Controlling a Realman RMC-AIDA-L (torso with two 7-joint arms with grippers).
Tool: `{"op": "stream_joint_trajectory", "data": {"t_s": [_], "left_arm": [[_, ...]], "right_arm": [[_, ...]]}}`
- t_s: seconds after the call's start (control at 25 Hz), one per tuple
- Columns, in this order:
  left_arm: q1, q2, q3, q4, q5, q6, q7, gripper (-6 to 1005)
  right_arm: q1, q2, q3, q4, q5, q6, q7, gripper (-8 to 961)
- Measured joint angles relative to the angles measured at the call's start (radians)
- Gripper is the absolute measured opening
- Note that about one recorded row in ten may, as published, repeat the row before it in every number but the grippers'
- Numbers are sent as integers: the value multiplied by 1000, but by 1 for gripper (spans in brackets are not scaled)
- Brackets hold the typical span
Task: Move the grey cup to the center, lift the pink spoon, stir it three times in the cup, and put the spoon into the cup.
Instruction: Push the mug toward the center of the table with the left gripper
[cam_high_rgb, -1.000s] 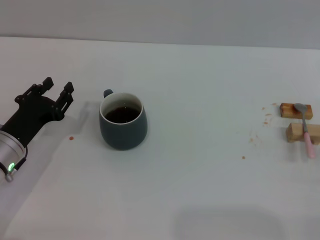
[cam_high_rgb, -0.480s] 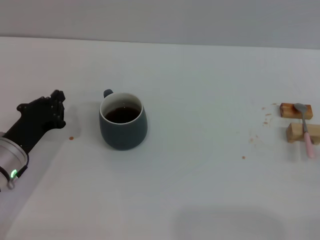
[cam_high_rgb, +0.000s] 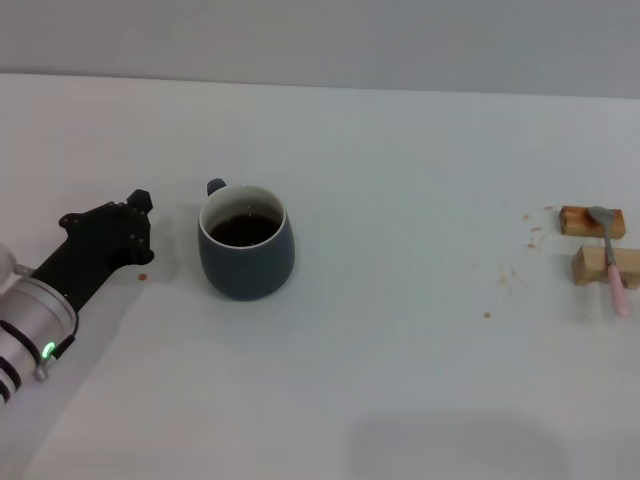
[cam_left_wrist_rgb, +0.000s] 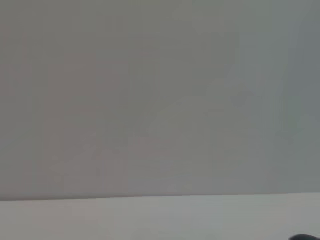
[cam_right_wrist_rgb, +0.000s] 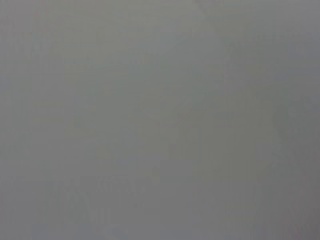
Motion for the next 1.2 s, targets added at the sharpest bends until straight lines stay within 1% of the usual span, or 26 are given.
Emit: {"op": "stream_joint_trajectory", "data": {"t_s": [0.08, 0.64, 0.72, 1.2], "left_arm": [[-7, 0, 22, -6, 0, -4, 2, -2], [-20, -1, 65, -49, 0, -14, 2, -3], [-28, -2, 83, -59, 0, -23, 2, -3], [-47, -5, 123, -96, 0, -41, 1, -3]], "right_arm": [[1, 0, 0, 0, 0, 1, 2, 816], [3, 0, 0, -2, 0, 6, 11, 817], [3, 0, 0, -2, 0, 11, 11, 817], [1, 0, 0, -2, 0, 17, 11, 817]]}}
